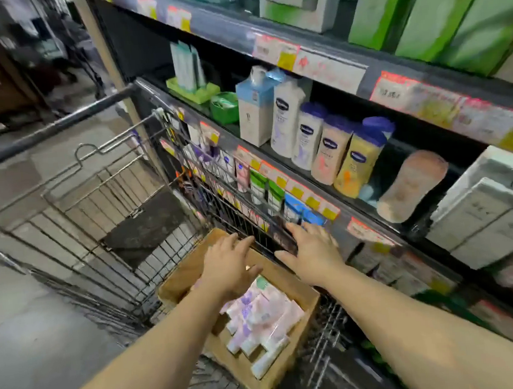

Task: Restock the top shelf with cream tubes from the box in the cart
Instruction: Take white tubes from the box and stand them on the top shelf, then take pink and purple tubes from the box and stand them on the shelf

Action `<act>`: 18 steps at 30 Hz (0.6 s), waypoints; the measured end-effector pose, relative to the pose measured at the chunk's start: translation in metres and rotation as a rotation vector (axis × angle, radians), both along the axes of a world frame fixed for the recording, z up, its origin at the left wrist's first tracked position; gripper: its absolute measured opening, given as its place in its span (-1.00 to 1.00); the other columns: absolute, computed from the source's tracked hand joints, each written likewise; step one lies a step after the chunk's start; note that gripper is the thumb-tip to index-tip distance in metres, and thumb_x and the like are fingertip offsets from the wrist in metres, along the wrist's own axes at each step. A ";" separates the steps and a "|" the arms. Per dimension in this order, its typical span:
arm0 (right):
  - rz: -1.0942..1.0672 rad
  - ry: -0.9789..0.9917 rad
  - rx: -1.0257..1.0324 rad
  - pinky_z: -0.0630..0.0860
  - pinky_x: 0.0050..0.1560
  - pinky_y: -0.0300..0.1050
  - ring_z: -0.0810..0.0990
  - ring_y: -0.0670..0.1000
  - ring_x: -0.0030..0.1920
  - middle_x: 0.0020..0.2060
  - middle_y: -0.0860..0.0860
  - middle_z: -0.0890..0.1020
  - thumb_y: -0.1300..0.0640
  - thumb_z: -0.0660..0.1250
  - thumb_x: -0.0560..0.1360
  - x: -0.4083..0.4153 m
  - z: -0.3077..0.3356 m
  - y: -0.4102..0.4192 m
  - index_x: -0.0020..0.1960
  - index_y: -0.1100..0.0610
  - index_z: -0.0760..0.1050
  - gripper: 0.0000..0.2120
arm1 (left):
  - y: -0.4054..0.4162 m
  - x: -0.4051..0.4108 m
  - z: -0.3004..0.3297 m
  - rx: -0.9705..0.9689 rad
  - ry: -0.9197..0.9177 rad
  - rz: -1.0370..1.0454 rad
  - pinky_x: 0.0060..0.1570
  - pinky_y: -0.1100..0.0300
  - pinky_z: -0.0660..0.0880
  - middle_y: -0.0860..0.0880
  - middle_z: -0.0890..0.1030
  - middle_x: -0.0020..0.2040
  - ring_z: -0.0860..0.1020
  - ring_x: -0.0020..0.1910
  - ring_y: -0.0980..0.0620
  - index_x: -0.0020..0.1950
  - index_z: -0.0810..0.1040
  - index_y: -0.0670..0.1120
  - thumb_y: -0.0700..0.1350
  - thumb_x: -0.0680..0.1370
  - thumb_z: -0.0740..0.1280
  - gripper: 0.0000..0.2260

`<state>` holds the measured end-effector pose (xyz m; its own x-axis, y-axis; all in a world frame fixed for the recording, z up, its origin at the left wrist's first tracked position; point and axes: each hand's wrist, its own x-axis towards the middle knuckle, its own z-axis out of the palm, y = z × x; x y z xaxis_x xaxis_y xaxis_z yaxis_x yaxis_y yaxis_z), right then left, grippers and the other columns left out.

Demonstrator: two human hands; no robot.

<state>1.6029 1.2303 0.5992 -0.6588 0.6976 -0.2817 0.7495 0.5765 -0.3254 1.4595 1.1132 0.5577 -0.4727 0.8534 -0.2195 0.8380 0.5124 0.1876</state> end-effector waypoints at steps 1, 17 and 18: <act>-0.011 -0.032 -0.024 0.08 0.49 0.11 0.08 0.14 0.52 0.52 0.07 0.18 -0.24 0.21 0.53 -0.001 -0.014 0.003 0.54 -0.07 0.10 -0.34 | 0.002 -0.003 -0.019 -0.026 -0.028 -0.019 0.41 -0.03 0.23 -0.08 0.26 0.52 0.22 0.48 -0.12 0.53 0.17 0.11 0.29 0.53 0.19 -0.38; -0.200 -0.195 -0.269 0.26 0.41 -0.07 0.25 0.05 0.44 0.45 -0.06 0.31 -0.20 0.26 0.51 0.024 -0.188 -0.012 0.49 -0.07 0.23 -0.40 | -0.023 0.069 -0.256 -0.623 -0.603 -0.142 0.05 0.16 0.39 -0.13 0.55 0.19 0.50 0.20 -0.11 0.21 0.46 -0.16 0.00 0.54 0.26 -0.68; -0.204 -0.190 -0.276 0.24 0.42 -0.07 0.23 0.04 0.45 0.45 -0.07 0.30 -0.19 0.27 0.52 0.026 -0.191 -0.013 0.50 -0.08 0.23 -0.40 | -0.025 0.072 -0.261 -0.601 -0.595 -0.115 0.04 0.16 0.40 -0.12 0.57 0.15 0.52 0.18 -0.11 0.18 0.49 -0.15 0.00 0.57 0.22 -0.71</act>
<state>1.6292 1.2173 0.4080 -0.4324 0.6901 -0.5804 0.9016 0.3195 -0.2918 1.5315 1.0877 0.2970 -0.0527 0.5481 -0.8348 0.7388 0.5839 0.3367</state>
